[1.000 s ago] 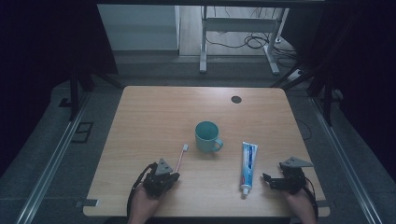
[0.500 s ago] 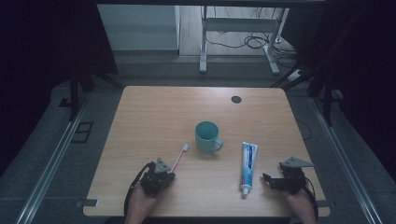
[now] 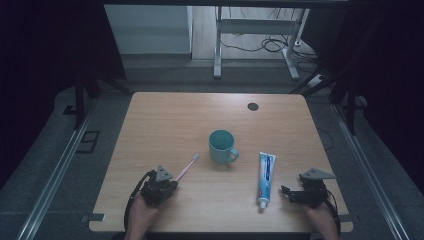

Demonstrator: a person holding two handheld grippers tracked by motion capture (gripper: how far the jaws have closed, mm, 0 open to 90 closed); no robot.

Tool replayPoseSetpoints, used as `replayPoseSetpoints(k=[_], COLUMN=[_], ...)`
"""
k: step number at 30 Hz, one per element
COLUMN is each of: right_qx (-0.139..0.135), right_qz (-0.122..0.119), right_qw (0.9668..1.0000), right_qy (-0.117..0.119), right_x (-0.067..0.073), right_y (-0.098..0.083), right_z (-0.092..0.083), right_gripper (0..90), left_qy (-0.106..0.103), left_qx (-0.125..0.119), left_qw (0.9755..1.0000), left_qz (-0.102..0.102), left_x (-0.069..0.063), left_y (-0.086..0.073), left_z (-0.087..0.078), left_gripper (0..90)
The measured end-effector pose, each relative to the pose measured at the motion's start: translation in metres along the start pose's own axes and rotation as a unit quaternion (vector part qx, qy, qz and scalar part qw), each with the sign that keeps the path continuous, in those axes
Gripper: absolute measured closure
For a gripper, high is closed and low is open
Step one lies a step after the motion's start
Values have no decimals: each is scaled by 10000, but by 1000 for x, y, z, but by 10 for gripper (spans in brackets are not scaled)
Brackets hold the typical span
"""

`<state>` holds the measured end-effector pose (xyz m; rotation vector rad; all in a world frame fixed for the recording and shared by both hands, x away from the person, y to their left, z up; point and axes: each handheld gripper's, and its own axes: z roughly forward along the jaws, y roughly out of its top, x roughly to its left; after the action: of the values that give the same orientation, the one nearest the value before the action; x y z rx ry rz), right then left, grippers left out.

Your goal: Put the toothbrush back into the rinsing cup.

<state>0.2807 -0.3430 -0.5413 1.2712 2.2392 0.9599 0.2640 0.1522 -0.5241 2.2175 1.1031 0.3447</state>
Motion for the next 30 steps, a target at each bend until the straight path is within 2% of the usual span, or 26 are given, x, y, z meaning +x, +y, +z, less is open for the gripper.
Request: replayPoseSetpoints(k=[3, 9, 13, 17, 22, 26, 30], right_qx=[1, -4, -3, -1, -2, 1, 2], right_qz=[0, -9, -13, -6, -6, -11, -11], right_qw=[10000, 10000, 10000, 10000, 10000, 10000, 10000], right_qy=[0, -1, -1, -2, -2, -4, -2], right_x=[0, 0, 0, 0, 0, 0, 0], right_y=[0, 0, 0, 0, 0, 0, 0], right_z=[0, 0, 0, 0, 0, 0, 0], right_gripper=[118, 118, 118, 118, 118, 118, 118], left_qy=[-32, -118, -133, -136, -92, -104, -118], left_qx=[-36, -41, 36, 274, 587, 923, 1254], left_qw=[10000, 9999, 9999, 9995, 9982, 9956, 9918], left_qz=[28, -57, -98, -64, 78, 154, 194], left_x=[0, 6, 9, 13, 13, 12, 13], left_y=[2, 5, 9, 16, 29, 42, 53], left_z=[-2, -7, -8, -5, -1, 5, 11], left_gripper=[854, 811, 776, 731, 683, 644, 623])
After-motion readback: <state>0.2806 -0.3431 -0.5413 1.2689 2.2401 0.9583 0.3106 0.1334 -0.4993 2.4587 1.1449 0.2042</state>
